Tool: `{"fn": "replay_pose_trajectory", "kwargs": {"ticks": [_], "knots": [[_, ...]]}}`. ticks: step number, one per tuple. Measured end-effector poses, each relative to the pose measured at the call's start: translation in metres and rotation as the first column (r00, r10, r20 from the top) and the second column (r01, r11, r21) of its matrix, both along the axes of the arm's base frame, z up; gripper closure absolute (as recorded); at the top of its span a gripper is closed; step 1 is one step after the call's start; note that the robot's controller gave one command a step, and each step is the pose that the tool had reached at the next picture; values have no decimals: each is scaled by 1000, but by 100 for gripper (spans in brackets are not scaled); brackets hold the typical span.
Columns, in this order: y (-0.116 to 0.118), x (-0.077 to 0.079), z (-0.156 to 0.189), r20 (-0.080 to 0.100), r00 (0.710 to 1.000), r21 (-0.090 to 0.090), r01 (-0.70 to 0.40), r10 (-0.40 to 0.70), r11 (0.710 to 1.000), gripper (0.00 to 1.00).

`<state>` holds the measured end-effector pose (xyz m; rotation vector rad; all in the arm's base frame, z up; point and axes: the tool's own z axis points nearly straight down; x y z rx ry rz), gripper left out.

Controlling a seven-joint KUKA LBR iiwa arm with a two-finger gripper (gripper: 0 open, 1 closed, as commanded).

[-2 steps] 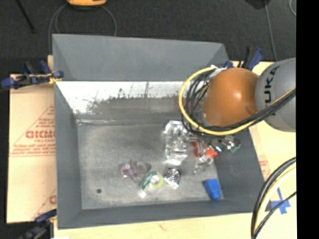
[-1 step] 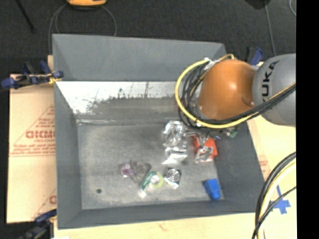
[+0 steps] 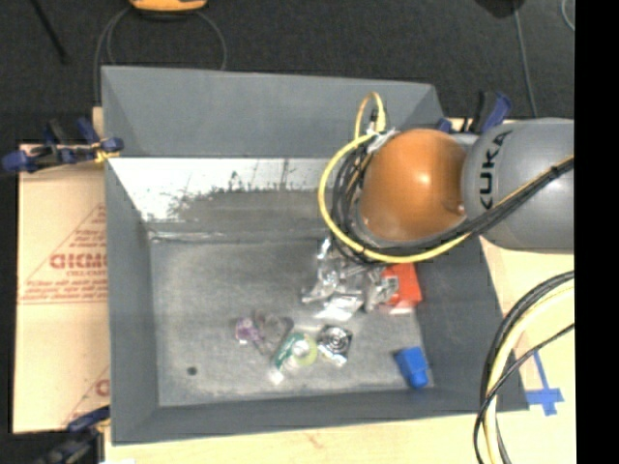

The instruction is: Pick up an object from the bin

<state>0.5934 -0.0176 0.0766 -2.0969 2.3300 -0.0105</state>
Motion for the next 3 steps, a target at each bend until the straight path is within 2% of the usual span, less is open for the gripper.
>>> {"fn": "replay_pose_trajectory", "kwargs": {"ticks": [1, 2, 3], "knots": [[0, 2, 3, 0, 1000, 3, 5, -5, 1000, 0], [0, 3, 4, -2, 1000, 4, 7, -7, 1000, 100], [-1, 4, 52, -5, 1000, 1, 12, -12, 1000, 100]]}}
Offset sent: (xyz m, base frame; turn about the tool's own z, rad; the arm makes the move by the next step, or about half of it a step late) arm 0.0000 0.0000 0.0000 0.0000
